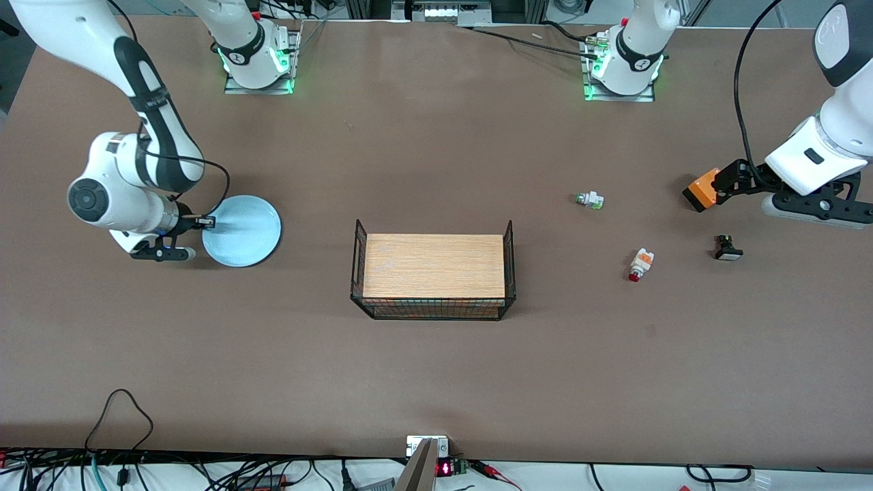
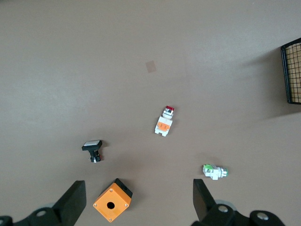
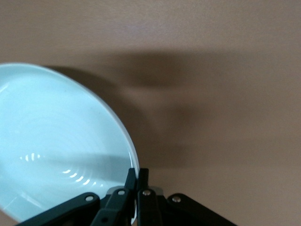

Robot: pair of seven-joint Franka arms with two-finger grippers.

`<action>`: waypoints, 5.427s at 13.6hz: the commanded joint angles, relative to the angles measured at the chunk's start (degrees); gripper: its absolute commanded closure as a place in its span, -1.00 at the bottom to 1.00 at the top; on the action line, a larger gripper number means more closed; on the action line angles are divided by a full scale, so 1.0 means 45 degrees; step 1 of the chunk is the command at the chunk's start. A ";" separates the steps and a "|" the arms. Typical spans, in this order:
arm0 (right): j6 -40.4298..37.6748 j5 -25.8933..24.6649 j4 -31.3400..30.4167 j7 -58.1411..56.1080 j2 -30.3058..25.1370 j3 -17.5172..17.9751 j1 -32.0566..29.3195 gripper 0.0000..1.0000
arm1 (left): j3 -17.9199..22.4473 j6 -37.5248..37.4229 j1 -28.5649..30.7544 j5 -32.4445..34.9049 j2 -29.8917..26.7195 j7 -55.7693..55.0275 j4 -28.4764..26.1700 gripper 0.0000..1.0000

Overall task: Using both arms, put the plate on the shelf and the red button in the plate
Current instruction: 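Carry the plate onto the basket while the left gripper reaches the red button, then lower the plate into the basket while the left gripper grasps the button, then release the plate while the left gripper carries the button over it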

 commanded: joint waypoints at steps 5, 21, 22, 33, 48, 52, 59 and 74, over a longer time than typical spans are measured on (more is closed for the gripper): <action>-0.5608 0.1245 0.3000 0.0480 -0.2344 0.0696 0.0022 1.00 | 0.0078 -0.0143 -0.0010 -0.0257 0.0001 0.0279 0.0142 -1.00; -0.5349 0.4273 0.7518 1.6651 -0.1390 0.1283 0.5332 1.00 | 0.0117 0.3111 0.0440 -0.0023 0.4821 0.5096 -0.0343 -1.00; -0.4842 0.4273 0.7519 1.6849 -0.1136 0.1283 0.5489 1.00 | 0.0117 0.3873 0.0420 -0.0023 0.4960 0.5354 -0.0675 -1.00; -0.1969 0.4410 0.7519 1.8277 0.0564 0.1244 0.6975 1.00 | -0.0408 0.9193 0.0361 -0.0101 0.5547 0.5377 -0.4506 -1.00; -0.1223 0.4215 0.7109 1.8258 0.1093 0.1186 0.7678 1.00 | -0.0645 0.9508 0.0440 -0.0238 0.5687 0.5220 -0.4272 0.69; -0.1165 0.3533 0.6952 1.8023 0.1288 0.1166 0.7620 1.00 | -0.0645 0.6528 0.0459 -0.0257 0.4846 0.5123 -0.2540 0.69; -0.0501 0.3511 0.6874 1.8022 0.1757 0.1166 0.7620 0.67 | -0.1228 0.0548 0.0303 -0.0277 0.4494 0.3351 0.1875 0.69; -0.5497 0.0213 0.7479 1.0942 -0.1445 0.0502 0.5339 -1.00 | -0.3672 0.1646 -0.2504 -0.4183 0.5427 -0.6865 0.4361 0.65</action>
